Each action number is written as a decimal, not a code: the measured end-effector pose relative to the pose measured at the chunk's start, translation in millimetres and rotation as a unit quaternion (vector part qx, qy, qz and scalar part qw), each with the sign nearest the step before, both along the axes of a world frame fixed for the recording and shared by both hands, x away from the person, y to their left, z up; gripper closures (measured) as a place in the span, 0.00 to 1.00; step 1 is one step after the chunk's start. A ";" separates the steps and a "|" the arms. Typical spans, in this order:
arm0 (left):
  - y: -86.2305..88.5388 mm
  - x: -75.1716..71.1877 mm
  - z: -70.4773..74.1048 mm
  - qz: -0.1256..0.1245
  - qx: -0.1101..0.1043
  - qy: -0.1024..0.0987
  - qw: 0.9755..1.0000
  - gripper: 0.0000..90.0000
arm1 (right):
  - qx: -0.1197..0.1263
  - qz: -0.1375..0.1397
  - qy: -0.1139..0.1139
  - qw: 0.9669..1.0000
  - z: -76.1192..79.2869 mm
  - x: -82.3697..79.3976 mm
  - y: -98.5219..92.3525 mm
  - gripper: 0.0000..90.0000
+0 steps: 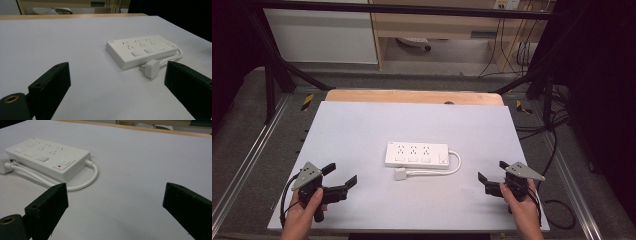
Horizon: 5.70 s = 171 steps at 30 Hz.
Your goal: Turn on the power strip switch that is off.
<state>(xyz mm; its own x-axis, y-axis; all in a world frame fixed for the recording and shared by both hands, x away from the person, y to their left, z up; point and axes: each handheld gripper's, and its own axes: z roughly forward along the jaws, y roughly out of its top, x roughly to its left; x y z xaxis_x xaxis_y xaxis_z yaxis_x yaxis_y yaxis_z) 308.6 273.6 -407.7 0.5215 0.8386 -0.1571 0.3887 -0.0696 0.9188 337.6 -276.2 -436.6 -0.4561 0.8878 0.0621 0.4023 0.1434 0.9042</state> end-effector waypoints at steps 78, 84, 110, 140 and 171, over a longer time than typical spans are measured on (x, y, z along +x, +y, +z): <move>-3.6 1.4 -7.4 -0.014 0.030 0.023 0.999 0.06 | 0.034 0.075 -0.031 0.996 86.3 25.9 49.3 0.03; -3.9 1.3 -7.4 -0.016 0.031 0.023 0.999 0.06 | 0.033 0.081 -0.030 0.996 88.9 29.6 55.7 0.04; -4.3 1.2 -7.2 -0.017 0.033 0.022 0.999 0.06 | 0.031 0.091 -0.025 0.995 90.9 48.0 81.4 0.06; -3.9 1.0 -6.9 -0.017 0.036 0.020 0.999 0.06 | 0.014 0.118 -0.028 0.993 87.4 54.9 105.6 0.43; -3.9 1.8 -7.3 -0.015 0.038 0.023 0.999 0.06 | -0.019 0.164 -0.037 0.986 69.0 62.1 141.8 0.99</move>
<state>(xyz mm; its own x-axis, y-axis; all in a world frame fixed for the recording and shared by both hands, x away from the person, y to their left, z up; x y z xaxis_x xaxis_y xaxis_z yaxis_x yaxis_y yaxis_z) 310.3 269.7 -415.0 0.5399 0.8334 -0.1183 0.4265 -0.1497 0.8920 399.8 -134.4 -367.6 -0.7215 0.6923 -0.0121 0.2615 0.2887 0.9210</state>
